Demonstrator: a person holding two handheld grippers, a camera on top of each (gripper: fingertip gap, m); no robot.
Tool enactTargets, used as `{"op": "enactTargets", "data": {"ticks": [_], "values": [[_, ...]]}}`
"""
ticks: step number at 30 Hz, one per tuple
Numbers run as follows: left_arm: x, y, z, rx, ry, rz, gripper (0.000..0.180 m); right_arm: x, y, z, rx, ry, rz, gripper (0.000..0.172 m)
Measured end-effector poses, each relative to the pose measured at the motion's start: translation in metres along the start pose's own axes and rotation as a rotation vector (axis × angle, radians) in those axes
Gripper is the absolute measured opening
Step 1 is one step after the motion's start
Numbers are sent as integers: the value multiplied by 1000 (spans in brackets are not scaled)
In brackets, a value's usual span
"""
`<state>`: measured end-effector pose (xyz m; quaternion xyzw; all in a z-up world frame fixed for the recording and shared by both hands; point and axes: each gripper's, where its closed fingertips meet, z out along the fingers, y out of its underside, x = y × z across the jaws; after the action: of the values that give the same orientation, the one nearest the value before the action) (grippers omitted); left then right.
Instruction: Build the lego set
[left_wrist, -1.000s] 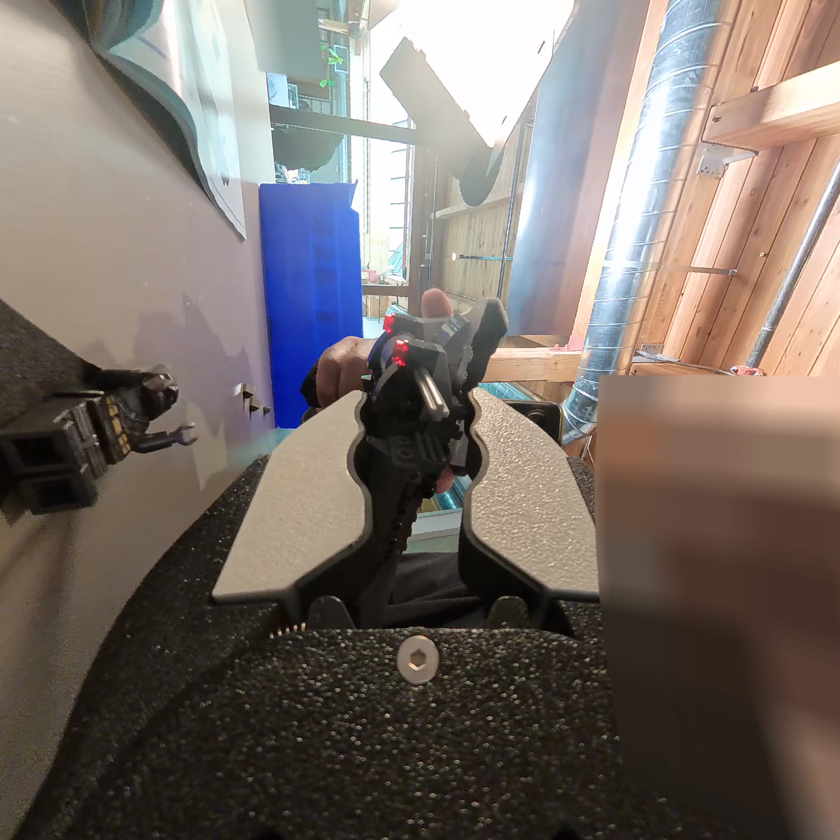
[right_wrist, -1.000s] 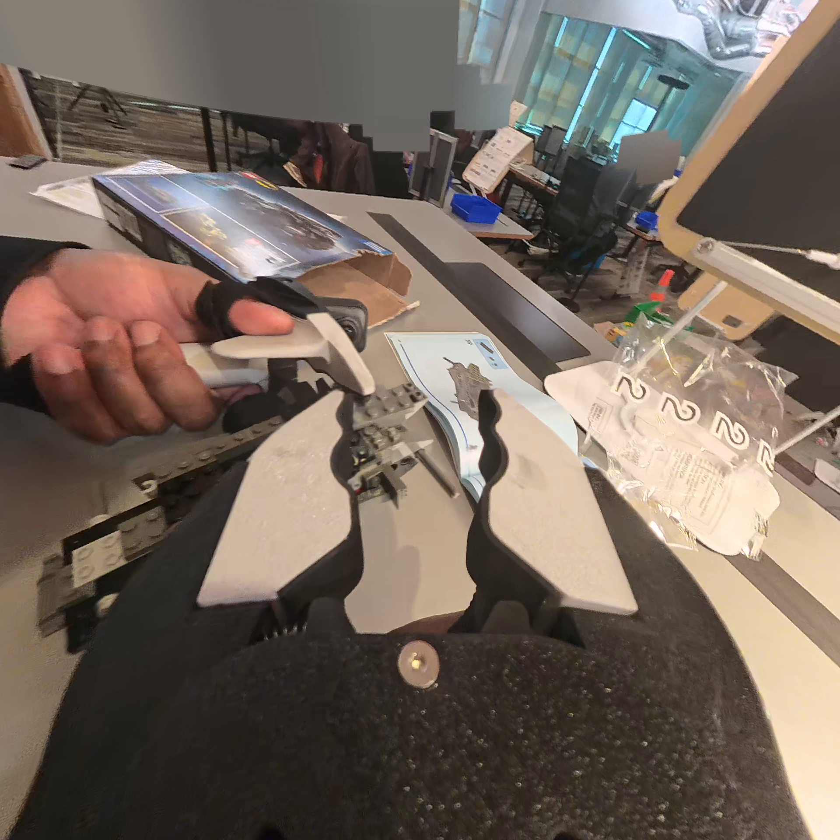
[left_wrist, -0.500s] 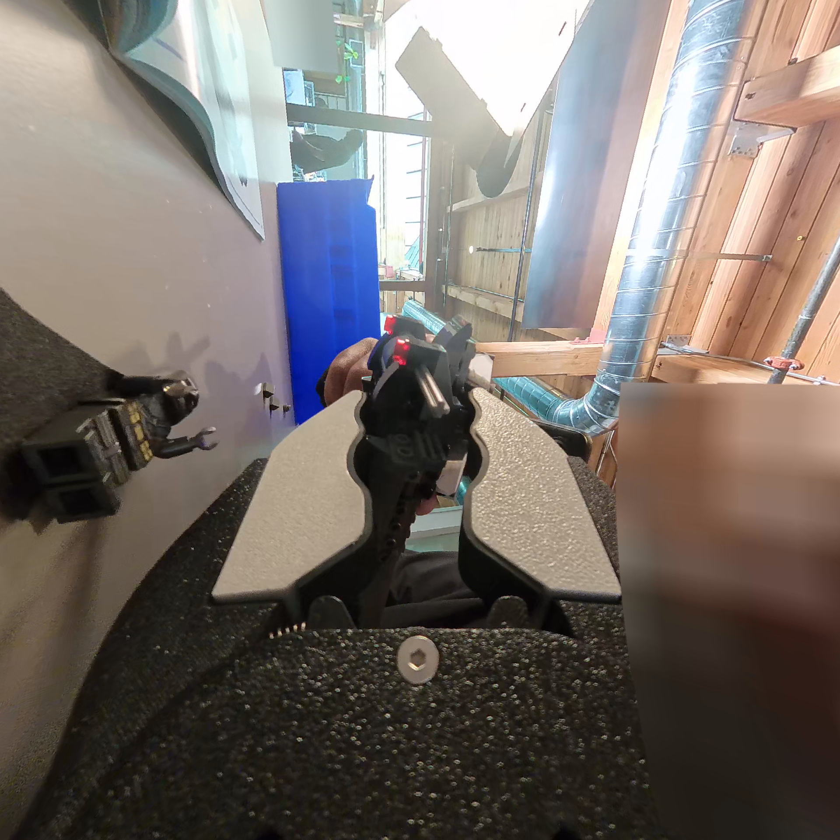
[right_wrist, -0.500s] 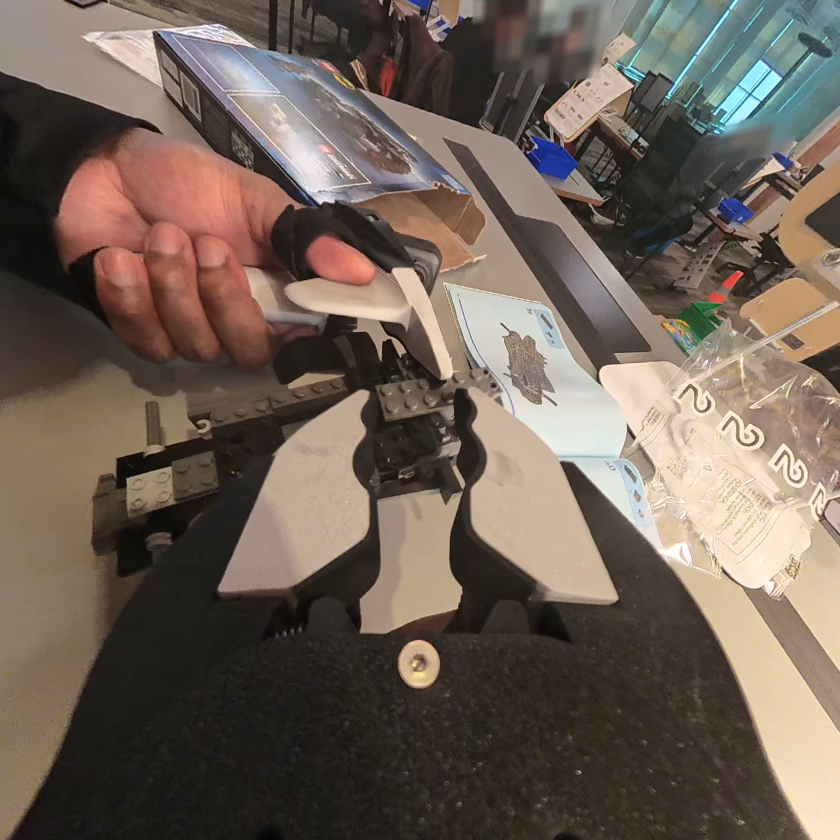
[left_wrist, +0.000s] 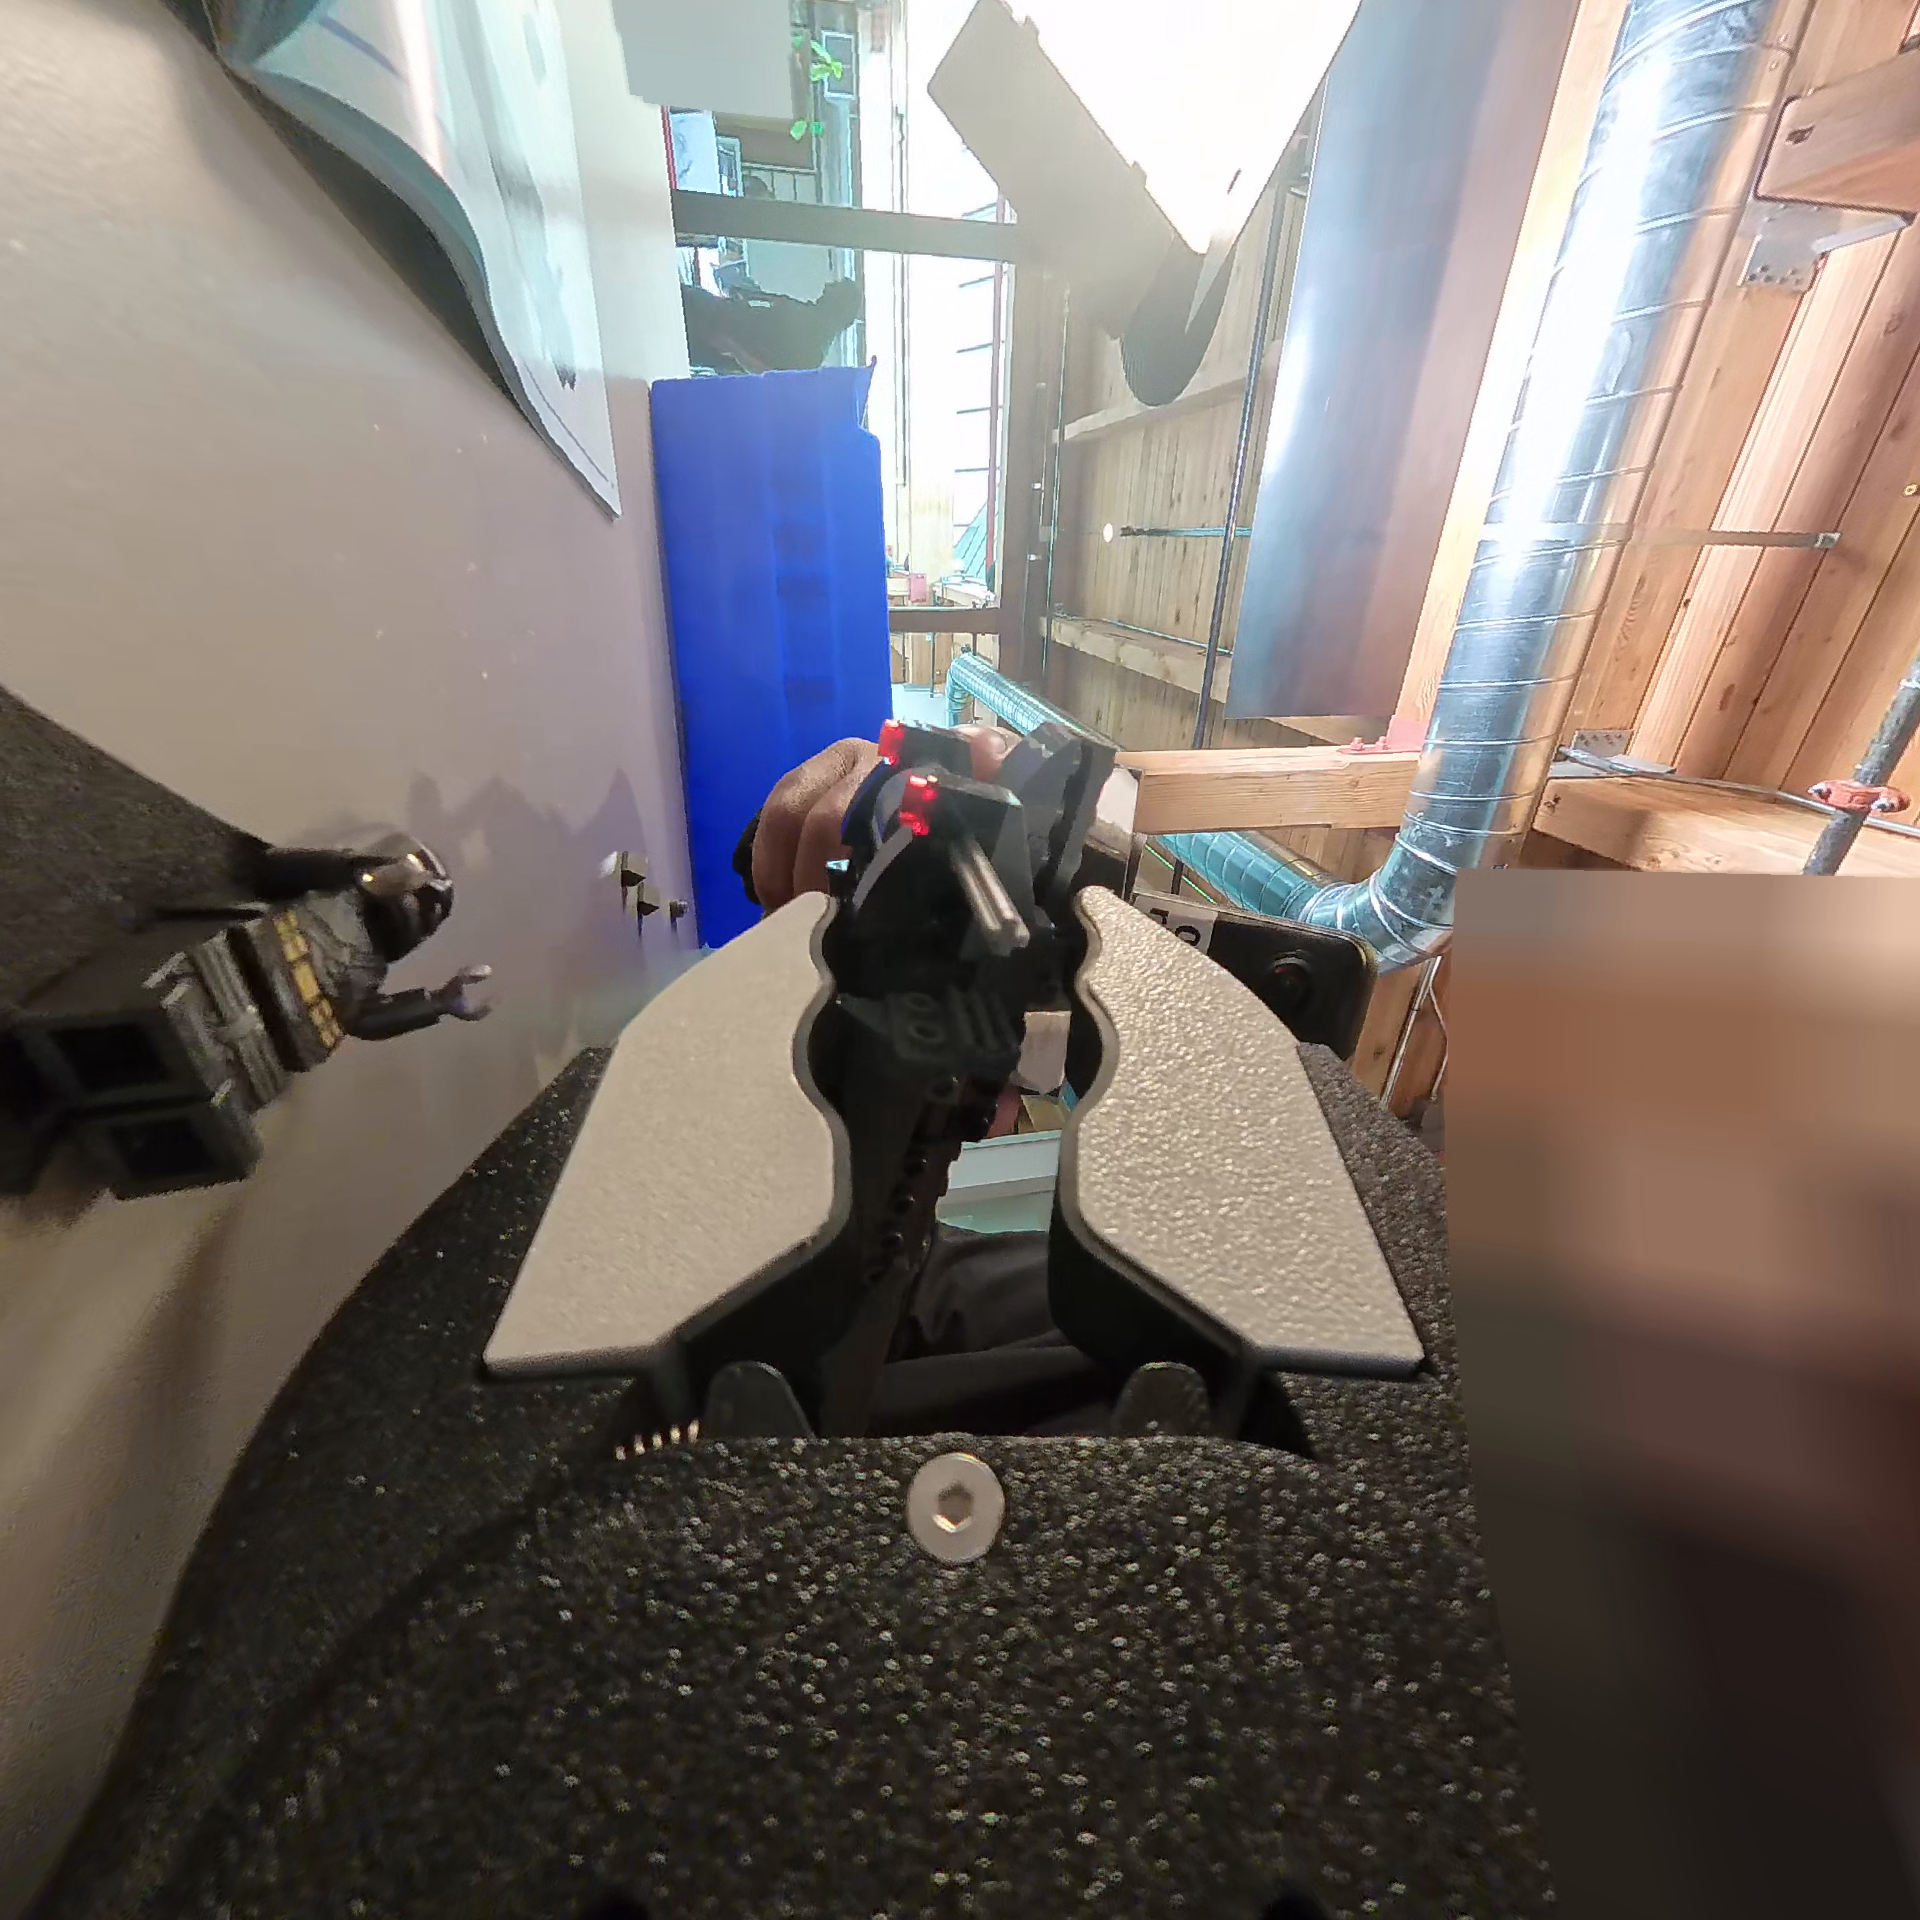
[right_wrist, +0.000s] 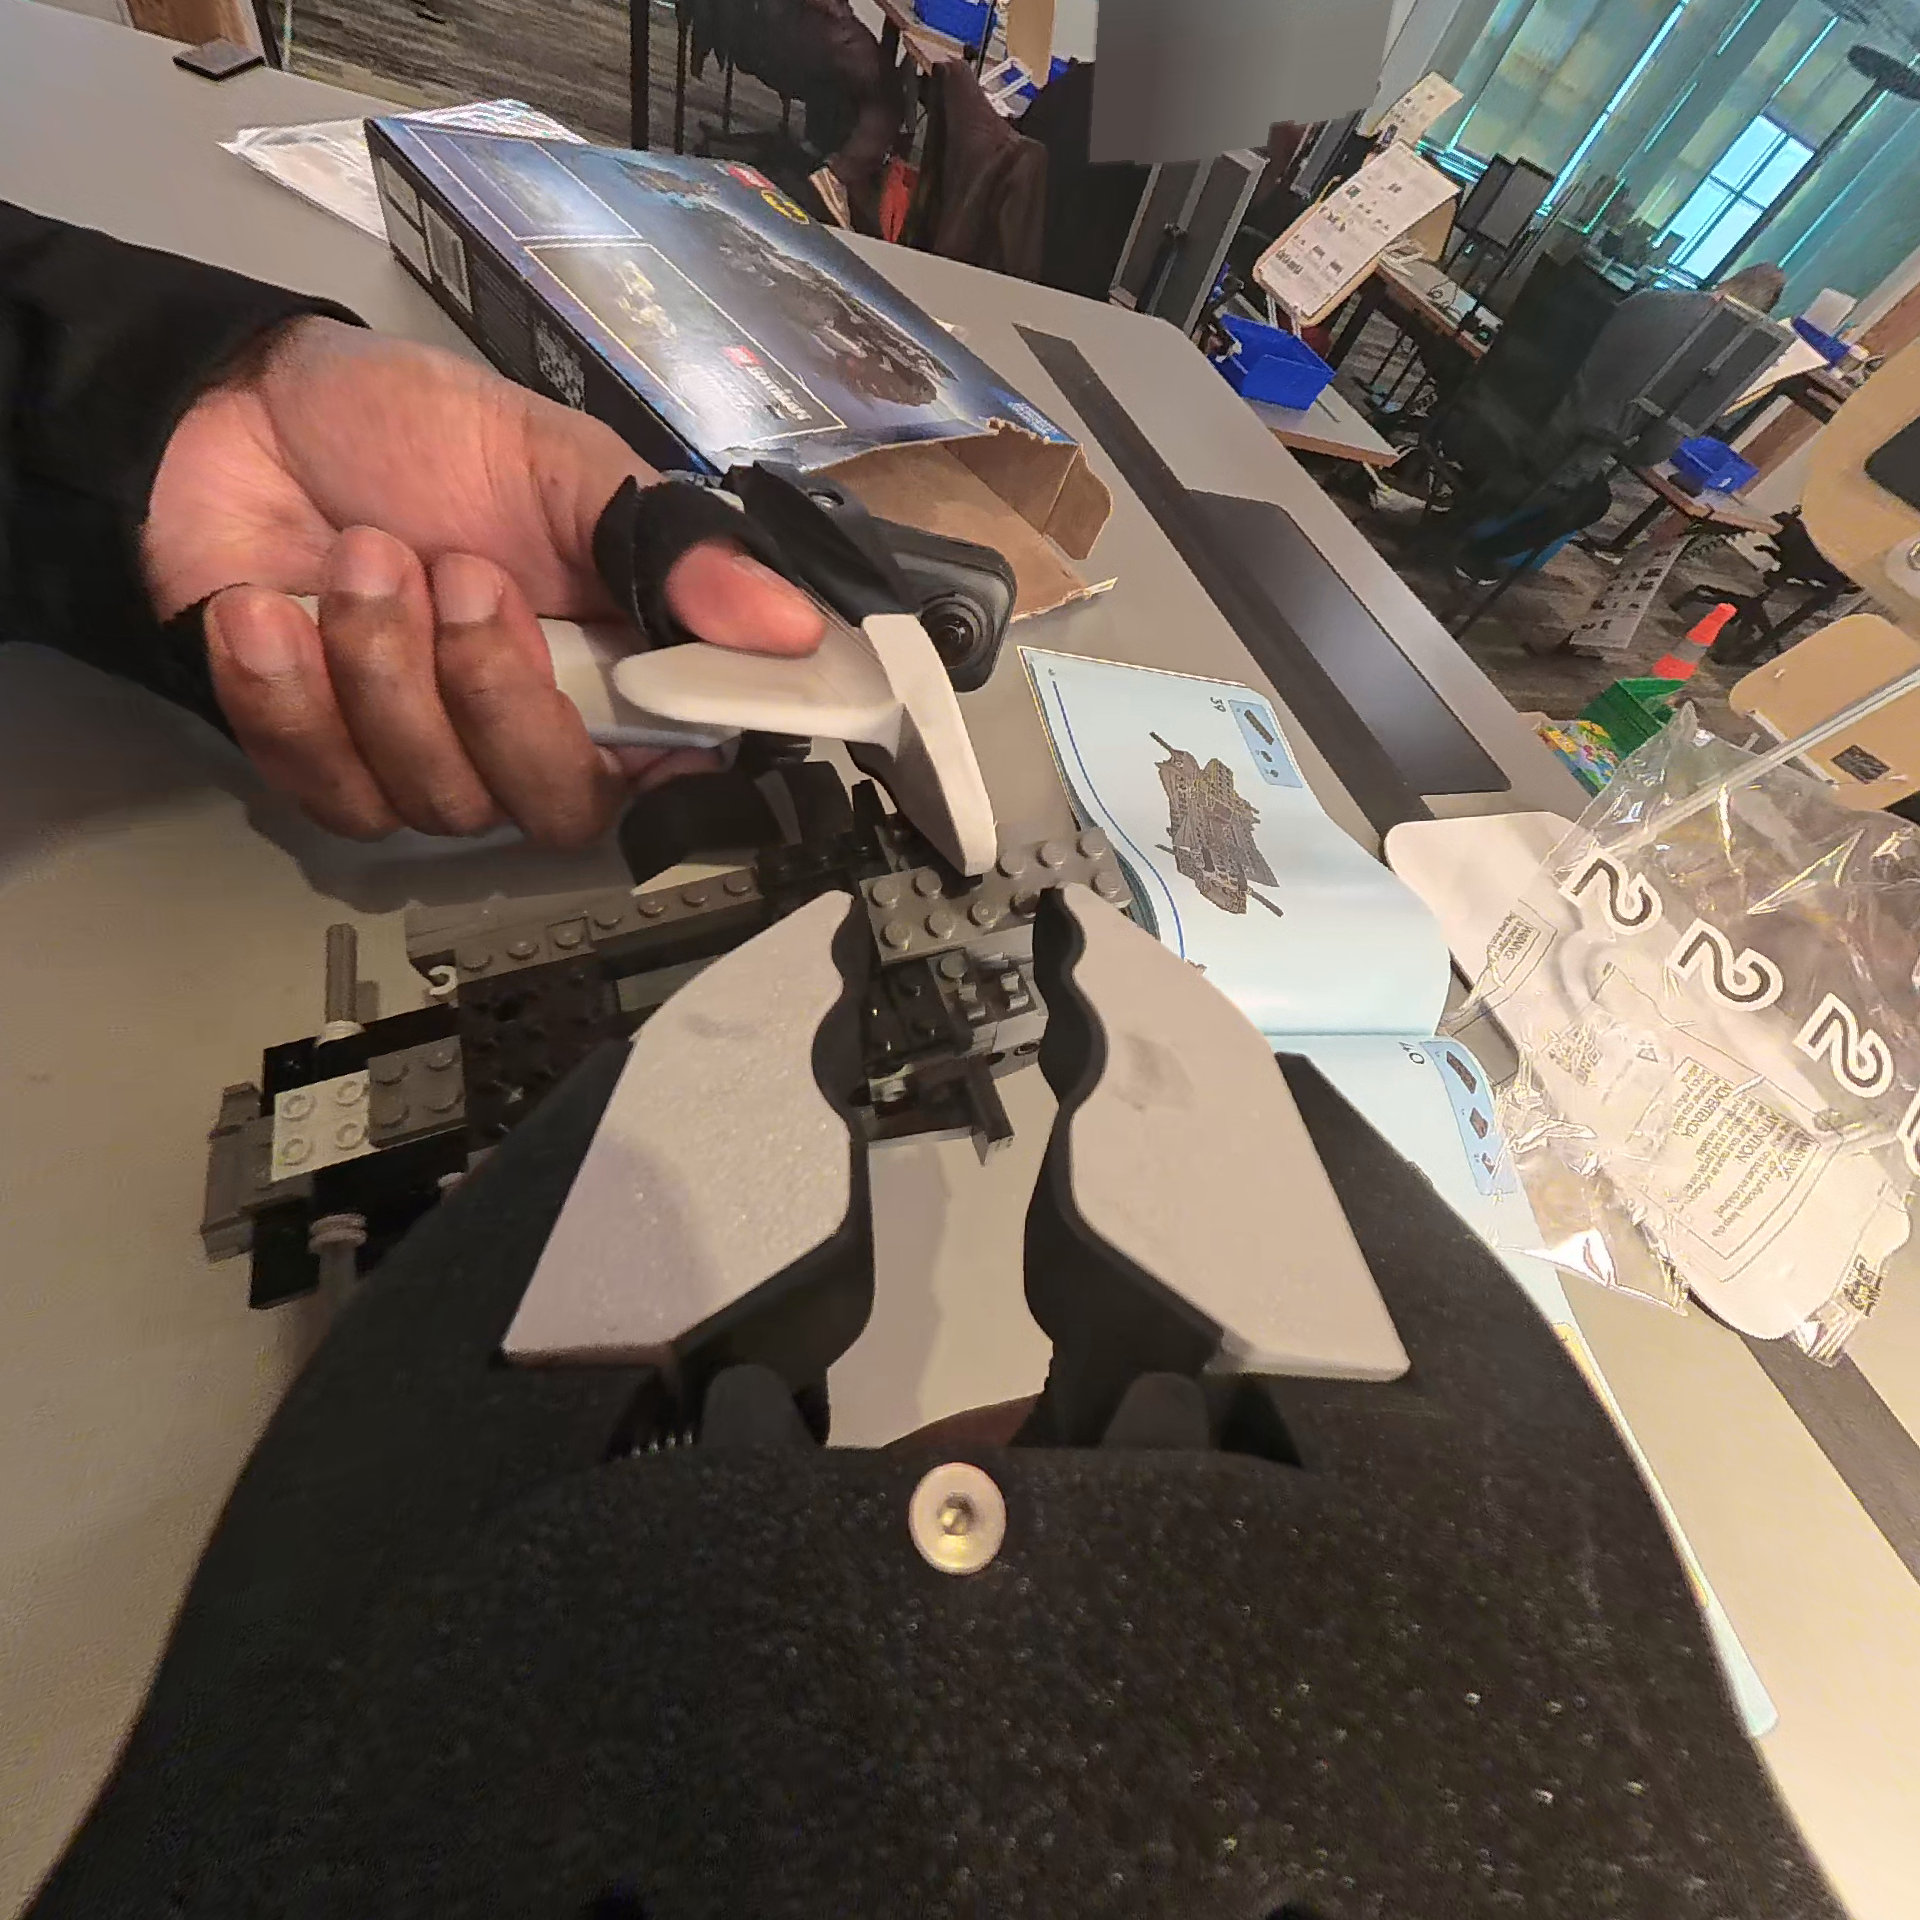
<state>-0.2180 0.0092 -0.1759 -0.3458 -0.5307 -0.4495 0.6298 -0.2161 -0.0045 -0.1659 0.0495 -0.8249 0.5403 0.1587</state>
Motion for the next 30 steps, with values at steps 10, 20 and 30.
{"op": "enactTargets", "data": {"ticks": [10, 20, 30], "values": [[1, 1, 0, -7, 2, 2, 40, -2, -2, 0, 10, -9, -4, 33], [5, -3, -3, 25, 29, -17, 40, 6, -8, -6, 44, 7, 58, 40], [20, -17, -15, 94, 65, 0, 39, 25, 12, -19, 10, -171, 697, 41]]}}
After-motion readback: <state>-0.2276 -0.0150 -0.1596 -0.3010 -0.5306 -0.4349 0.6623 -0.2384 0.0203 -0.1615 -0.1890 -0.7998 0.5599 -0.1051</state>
